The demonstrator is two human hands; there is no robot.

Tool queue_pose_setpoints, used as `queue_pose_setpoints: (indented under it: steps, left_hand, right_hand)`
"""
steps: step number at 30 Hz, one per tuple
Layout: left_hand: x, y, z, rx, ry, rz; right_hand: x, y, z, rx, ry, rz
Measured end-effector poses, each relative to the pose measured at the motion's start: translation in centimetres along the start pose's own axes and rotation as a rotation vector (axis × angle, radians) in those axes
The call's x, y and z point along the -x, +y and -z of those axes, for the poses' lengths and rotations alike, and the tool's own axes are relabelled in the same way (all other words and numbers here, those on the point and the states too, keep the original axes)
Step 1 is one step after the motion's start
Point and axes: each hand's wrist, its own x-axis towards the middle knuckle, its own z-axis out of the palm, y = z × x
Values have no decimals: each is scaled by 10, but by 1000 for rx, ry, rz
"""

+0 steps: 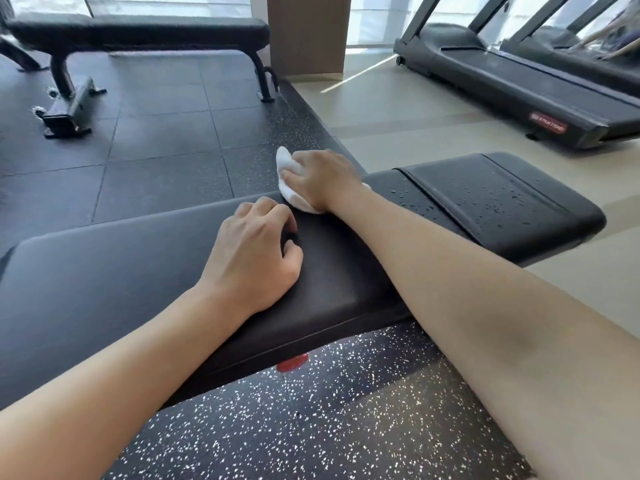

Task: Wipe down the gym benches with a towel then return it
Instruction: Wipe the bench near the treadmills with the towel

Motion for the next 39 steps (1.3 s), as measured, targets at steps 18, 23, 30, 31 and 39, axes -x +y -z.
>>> queue_pose_setpoints:
  steps: [18,23,30,31,39]
  left_hand:
    - [-2,1,3,34,-59,3]
    - [-3,1,4,25,-93,-5]
    - [-2,2,3,25,-105,-14]
    - [-1,2,3,22,-103,-13]
    - [-3,-3,-1,10,-82,-21]
  right_hand:
    - [189,24,25,34,195,114]
    - [75,23,16,3,159,-18]
    - [18,12,4,33,76,-174]
    - [33,8,7,15,101,-142]
    - [204,2,24,54,246,92]
